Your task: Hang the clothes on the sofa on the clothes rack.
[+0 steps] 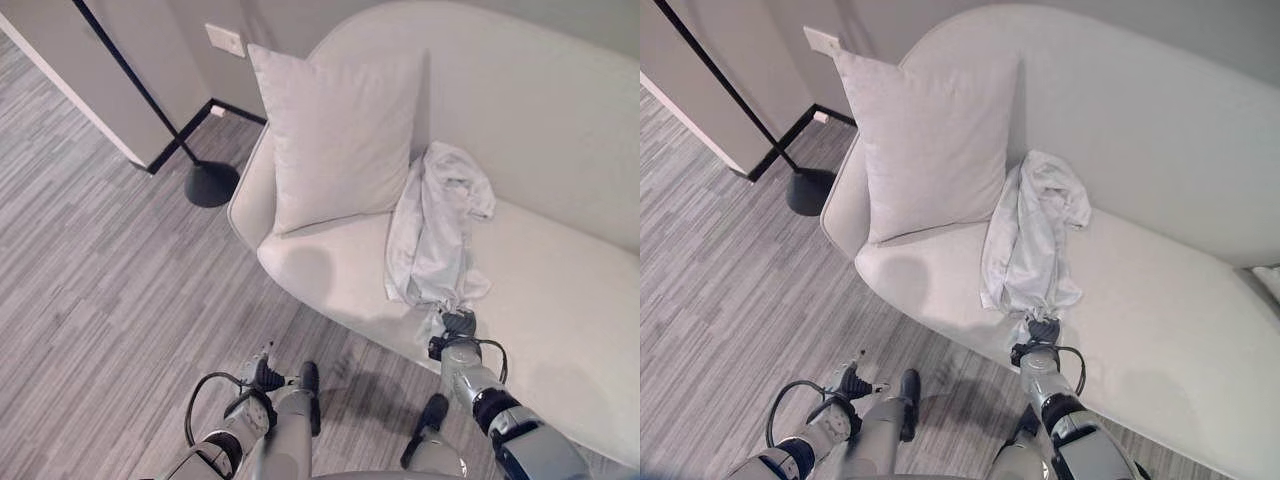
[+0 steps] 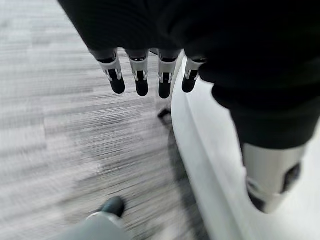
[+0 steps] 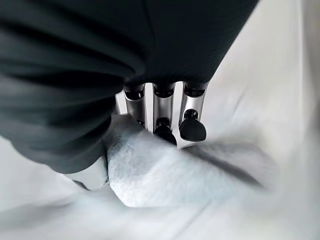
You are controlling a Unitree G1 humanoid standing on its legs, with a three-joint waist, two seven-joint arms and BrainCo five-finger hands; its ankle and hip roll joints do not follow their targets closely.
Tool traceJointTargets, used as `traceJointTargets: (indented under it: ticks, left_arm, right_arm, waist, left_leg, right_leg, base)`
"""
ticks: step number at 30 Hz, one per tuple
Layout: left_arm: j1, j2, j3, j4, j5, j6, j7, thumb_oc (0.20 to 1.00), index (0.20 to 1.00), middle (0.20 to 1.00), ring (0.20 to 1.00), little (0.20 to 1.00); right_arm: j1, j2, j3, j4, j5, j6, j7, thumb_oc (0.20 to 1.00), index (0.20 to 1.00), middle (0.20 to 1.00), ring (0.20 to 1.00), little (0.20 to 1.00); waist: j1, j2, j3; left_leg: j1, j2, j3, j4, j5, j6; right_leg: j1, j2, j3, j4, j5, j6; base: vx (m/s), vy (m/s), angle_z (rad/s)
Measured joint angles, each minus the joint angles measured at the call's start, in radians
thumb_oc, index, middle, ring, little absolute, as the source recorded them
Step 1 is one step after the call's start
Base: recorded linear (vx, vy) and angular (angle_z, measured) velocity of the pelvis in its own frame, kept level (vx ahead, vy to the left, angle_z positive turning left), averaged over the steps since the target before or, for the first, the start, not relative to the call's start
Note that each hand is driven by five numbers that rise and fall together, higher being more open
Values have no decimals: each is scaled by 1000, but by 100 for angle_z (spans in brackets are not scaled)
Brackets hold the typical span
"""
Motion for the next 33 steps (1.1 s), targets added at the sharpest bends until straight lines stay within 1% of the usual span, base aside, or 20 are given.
traceJointTargets:
  ticks: [1,2,4,5,6,7,8,9,10,11,14,15,17,19,20,22,23,26,31,33]
  left_arm:
    - [25,17,31,-34,-8,1,-19,1000,1000,1000,1000,1000]
    - [55,40,38,-63,-29,1,-29,1000,1000,1000,1000,1000]
    - [108,90,34,-123,-44,9,-55,1000,1000,1000,1000,1000]
    - [135,109,28,-149,-44,9,-59,1000,1000,1000,1000,1000]
    - [144,127,26,-167,-44,11,-71,1000,1000,1000,1000,1000]
    - [154,146,32,-208,-44,18,-89,1000,1000,1000,1000,1000]
    - [176,148,77,-284,-45,21,-109,1000,1000,1000,1000,1000]
    - [190,148,87,-322,-45,20,-117,1000,1000,1000,1000,1000]
    - [208,147,84,-369,-44,16,-134,1000,1000,1000,1000,1000]
    - [214,149,79,-392,-44,16,-147,1000,1000,1000,1000,1000]
    - [202,150,66,-411,-43,6,-170,1000,1000,1000,1000,1000]
    - [181,146,62,-418,-43,5,-182,1000,1000,1000,1000,1000]
    - [166,144,62,-440,-42,-4,-188,1000,1000,1000,1000,1000]
    - [150,142,60,-445,-39,-6,-189,1000,1000,1000,1000,1000]
    - [138,143,54,-449,-39,-8,-189,1000,1000,1000,1000,1000]
    - [116,145,40,-448,-35,-8,-188,1000,1000,1000,1000,1000]
    - [98,153,19,-446,-34,-8,-183,1000,1000,1000,1000,1000]
    - [33,148,0,-401,45,-5,-133,1000,1000,1000,1000,1000]
    - [-67,138,-26,-351,89,-8,-48,1000,1000,1000,1000,1000]
    - [-99,137,-61,-322,97,-8,-13,1000,1000,1000,1000,1000]
  right_arm:
    - [25,-16,19,-86,77,0,48,200,200,200,200,200]
    - [29,-42,46,-142,120,0,95,200,200,200,200,200]
    - [28,-77,46,-212,176,-2,164,200,200,200,200,200]
    - [31,-85,35,-220,189,-22,186,200,200,200,200,200]
    - [30,-92,15,-232,219,-28,202,200,200,200,200,200]
    - [39,-106,-2,-282,260,-28,216,200,200,200,200,200]
    - [50,-148,-13,-371,266,-26,232,200,200,200,200,200]
    - [49,-178,-14,-414,266,-27,242,200,200,200,200,200]
    - [30,-233,-15,-490,265,-37,252,200,200,200,200,200]
    - [5,-253,-22,-519,265,-43,252,200,200,200,200,200]
    - [-74,-281,-28,-556,265,-65,250,200,200,200,200,200]
    - [-155,-315,-31,-567,264,-73,248,200,200,200,200,200]
    - [-247,-339,-23,-576,262,-87,247,200,200,200,200,200]
    - [-384,-377,19,-588,263,-84,235,200,200,200,200,200]
    - [-469,-395,31,-598,262,-101,238,200,200,200,200,200]
    - [-570,-445,41,-594,262,-104,232,200,200,200,200,200]
    - [-664,-498,52,-583,263,-110,217,200,200,200,200,200]
    - [-854,-593,80,-551,263,-125,183,200,200,200,200,200]
    - [-1031,-594,88,-488,266,-202,133,200,200,200,200,200]
    - [-1119,-613,148,-457,287,-215,126,200,200,200,200,200]
  waist:
    - [5,-13,-14]
    - [7,-21,-24]
    - [7,-37,-69]
    - [9,-40,-110]
    - [9,-45,-131]
    - [10,-57,-142]
    - [11,-59,-169]
    - [14,-50,-178]
    - [14,-24,-192]
    - [12,-14,-195]
    - [2,-7,-201]
    - [-1,-7,-202]
    - [0,-11,-204]
    - [2,-10,-202]
    - [2,-16,-203]
    - [3,-18,-203]
    - [4,-20,-203]
    - [-9,-32,-203]
    - [-34,-66,-208]
    - [-48,-73,-208]
  left_leg:
    - [31,-1,14,-13,-3,2]
    - [63,-4,20,-20,-4,2]
    - [114,-9,38,-48,-6,4]
    - [119,-15,41,-60,-6,4]
    - [141,-21,42,-69,-7,5]
    - [179,-38,46,-96,-6,5]
    - [207,-42,48,-123,-4,3]
    - [226,-36,51,-145,2,0]
    - [263,-33,64,-200,20,1]
    - [289,-33,72,-234,38,3]
    - [334,-42,90,-288,62,-6]
    - [351,-44,94,-301,71,-7]
    - [357,-47,94,-307,80,-3]
    - [369,-47,92,-321,88,-5]
    - [375,-44,93,-323,89,-6]
    - [373,-47,93,-331,91,-6]
    - [377,-47,93,-340,96,-5]
    - [401,-48,94,-360,97,-5]
    - [424,-42,99,-375,99,-6]
    - [426,-42,100,-376,99,-5]
  right_leg:
    - [22,-2,-3,-6,-29,-37]
    - [47,-4,-12,-14,-44,-42]
    - [82,-24,-44,-31,-79,0]
    - [83,-34,-54,-30,-95,20]
    - [106,-38,-61,-27,-98,23]
    - [129,-55,-58,-20,-70,8]
    - [139,-60,-58,-2,-4,42]
    - [138,-52,-59,2,16,40]
    - [130,-41,-59,9,44,32]
    - [131,-40,-59,9,51,28]
    - [140,-39,-59,7,52,27]
    - [147,-36,-59,7,52,27]
    - [147,-38,-63,9,53,27]
    - [154,-37,-62,4,53,27]
    - [154,-36,-61,11,52,27]
    - [154,-37,-62,8,52,27]
    - [156,-37,-62,9,52,27]
    - [167,-35,-61,9,52,27]
    - [175,-30,-59,8,52,28]
    - [175,-30,-58,8,52,28]
  base:
    - [221,7,-26]
    - [169,7,-22]
    - [104,8,-21]
    - [144,30,-4]
    - [170,40,4]
    - [180,47,8]
    - [137,33,-5]
    - [109,29,-25]
    - [74,17,-39]
    - [96,27,-37]
    - [22,25,-22]
    - [-16,48,-7]
    - [4,8,2]
    - [-18,19,2]
    - [14,7,4]
    - [10,0,6]
    - [0,0,0]
    - [8,-5,-4]
    - [15,-6,-8]
    - [0,0,0]
